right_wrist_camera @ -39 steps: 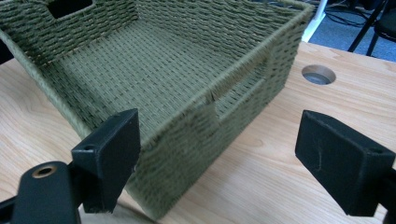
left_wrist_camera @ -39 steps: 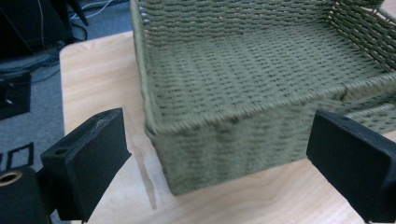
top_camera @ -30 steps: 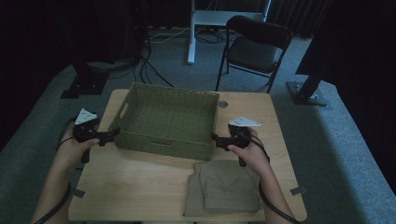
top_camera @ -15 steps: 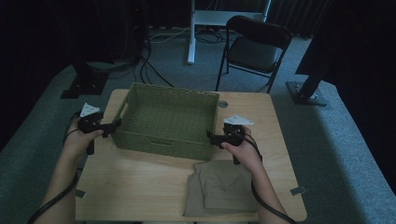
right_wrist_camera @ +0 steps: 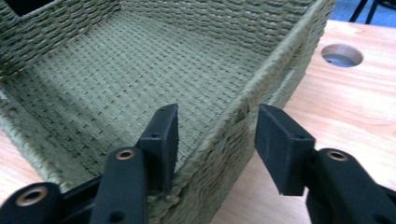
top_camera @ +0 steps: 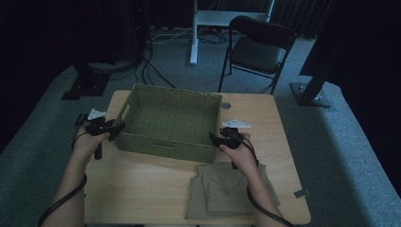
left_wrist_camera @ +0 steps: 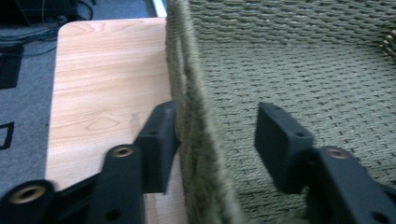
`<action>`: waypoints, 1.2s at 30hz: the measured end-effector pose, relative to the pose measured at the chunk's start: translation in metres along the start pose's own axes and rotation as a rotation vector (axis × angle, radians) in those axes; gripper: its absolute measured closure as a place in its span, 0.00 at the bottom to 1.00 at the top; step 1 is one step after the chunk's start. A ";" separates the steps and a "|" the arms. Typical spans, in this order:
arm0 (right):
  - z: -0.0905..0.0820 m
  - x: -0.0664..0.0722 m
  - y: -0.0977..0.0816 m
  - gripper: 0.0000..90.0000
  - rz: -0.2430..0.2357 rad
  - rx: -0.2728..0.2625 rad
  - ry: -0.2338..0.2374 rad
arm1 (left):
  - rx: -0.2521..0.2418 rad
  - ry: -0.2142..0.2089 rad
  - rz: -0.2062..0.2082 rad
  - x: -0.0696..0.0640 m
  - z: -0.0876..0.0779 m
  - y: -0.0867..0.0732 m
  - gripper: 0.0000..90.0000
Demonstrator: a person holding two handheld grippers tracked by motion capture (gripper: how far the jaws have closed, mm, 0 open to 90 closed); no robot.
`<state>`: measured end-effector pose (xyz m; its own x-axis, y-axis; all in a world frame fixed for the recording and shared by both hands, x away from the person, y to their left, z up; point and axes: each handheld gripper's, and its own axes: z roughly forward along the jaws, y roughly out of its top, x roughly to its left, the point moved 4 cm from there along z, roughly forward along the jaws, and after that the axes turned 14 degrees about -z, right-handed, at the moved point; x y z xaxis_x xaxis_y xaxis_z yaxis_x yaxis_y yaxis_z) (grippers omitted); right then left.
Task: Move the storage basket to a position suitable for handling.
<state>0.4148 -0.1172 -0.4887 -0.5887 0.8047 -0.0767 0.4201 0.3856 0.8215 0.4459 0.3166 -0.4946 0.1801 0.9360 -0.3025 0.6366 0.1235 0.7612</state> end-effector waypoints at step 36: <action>-0.004 -0.011 0.001 0.79 0.075 0.073 -0.069 | -0.025 0.154 -0.075 -0.031 -0.003 -0.016 0.92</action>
<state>0.4192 -0.1276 -0.4846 -0.5061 0.8606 -0.0571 0.5117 0.3529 0.7833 0.4283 0.2867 -0.4958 0.0147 0.9632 -0.2685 0.6247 0.2008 0.7546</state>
